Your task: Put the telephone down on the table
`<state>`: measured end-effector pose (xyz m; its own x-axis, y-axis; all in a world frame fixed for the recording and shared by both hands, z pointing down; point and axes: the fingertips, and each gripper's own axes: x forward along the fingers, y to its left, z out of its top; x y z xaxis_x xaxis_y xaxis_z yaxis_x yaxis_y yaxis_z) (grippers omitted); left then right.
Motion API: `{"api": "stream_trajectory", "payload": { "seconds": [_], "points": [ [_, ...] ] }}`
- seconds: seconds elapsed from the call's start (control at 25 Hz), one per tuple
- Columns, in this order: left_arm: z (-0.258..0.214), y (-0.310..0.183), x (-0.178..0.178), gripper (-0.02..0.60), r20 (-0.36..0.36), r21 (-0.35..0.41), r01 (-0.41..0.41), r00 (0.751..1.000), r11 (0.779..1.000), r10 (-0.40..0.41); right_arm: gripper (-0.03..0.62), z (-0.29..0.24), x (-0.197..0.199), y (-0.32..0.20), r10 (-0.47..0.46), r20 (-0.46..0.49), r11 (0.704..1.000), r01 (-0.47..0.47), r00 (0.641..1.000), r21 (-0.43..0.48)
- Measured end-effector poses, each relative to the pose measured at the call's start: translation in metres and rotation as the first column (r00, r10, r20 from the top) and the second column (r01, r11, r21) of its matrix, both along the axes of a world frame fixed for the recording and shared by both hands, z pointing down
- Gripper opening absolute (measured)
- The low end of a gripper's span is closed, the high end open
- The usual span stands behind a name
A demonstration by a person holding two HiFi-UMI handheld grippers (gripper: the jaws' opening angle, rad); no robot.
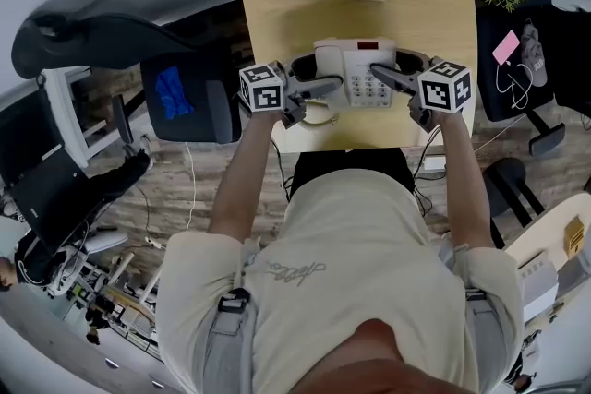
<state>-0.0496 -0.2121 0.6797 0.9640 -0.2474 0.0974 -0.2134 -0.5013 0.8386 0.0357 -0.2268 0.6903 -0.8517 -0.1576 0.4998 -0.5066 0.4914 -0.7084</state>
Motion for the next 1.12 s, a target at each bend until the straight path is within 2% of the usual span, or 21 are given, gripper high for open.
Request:
{"api": "stream_trajectory", "payload": {
  "seconds": [0.48,1.12],
  "points": [
    [0.020,-0.014,-0.004,0.388,-0.007,-0.099,0.054,0.998,0.994,-0.055,0.241,0.021,-0.003,-0.014,0.010,0.014,0.997,-0.009,1.000,-0.078],
    [0.047,-0.033,-0.005,0.388,0.016,-0.262,0.110,0.994,0.959,-0.110,0.241,0.053,-0.002,-0.030,0.037,0.033,0.982,-0.030,0.999,-0.187]
  ]
}}
